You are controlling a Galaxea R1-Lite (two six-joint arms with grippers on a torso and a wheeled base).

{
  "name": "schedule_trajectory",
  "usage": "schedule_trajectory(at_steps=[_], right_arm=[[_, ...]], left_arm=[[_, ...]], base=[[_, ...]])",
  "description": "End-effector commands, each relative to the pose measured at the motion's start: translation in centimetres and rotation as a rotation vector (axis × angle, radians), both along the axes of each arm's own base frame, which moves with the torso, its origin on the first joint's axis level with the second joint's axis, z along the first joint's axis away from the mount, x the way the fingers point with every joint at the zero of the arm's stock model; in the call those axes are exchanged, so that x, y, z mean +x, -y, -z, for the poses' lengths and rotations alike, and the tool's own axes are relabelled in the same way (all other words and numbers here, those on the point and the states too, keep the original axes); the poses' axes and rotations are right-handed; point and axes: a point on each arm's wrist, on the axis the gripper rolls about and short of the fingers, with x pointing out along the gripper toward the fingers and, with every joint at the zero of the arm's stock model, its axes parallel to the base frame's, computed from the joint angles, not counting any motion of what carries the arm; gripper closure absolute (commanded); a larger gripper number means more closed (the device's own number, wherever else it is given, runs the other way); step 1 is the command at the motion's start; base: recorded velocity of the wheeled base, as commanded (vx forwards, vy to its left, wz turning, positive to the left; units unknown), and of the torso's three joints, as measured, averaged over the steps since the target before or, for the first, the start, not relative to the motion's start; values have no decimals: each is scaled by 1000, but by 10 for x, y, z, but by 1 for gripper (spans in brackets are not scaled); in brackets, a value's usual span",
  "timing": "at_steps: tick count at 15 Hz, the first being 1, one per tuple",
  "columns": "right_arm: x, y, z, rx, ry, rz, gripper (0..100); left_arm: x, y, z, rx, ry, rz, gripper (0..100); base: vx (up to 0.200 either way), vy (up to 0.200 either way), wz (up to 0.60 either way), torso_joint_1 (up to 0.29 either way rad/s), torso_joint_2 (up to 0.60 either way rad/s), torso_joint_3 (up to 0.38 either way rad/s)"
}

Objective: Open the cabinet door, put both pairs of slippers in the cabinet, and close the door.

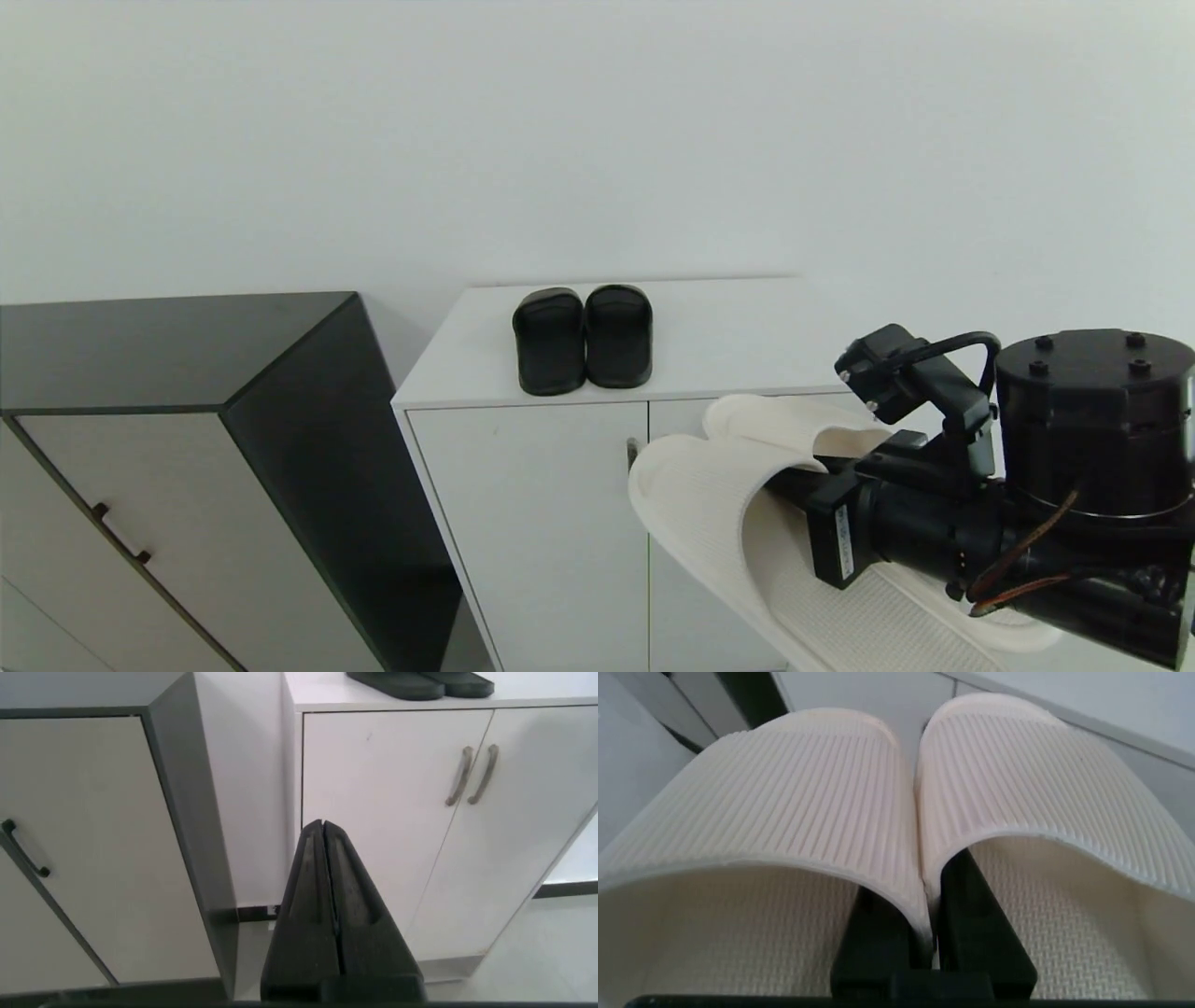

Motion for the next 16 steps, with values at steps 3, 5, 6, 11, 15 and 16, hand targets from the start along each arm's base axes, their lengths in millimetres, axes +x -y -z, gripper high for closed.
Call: schedule_trajectory(at_steps=[3,5,6,11,15,16], right_arm=[[-1,0,2,-6,-6,-7,100],[-1,0,3,-21,1,-14,100],[-2,1,5,-27,0,-15,100],[-8,4,7,-48,5,-61,100],[-10,3,10,-57,2,-75,100],[-11,2,10,-58,1,-78,100]], left_arm=[[0,0,0,0,1,0,100],[0,0,0,3,1,-2,100],[0,0,0,3,1,-2,100],[0,0,0,1,1,-2,100],[0,0,0,1,1,-2,100],[0,0,0,1,1,-2,100]], base=[[0,0,0,0,0,0],[0,-100,0,1,1,1],[0,-200,0,-2,-2,7],[0,-160,0,5,3,3],[0,0,0,0,0,0],[0,0,0,0,0,0]])
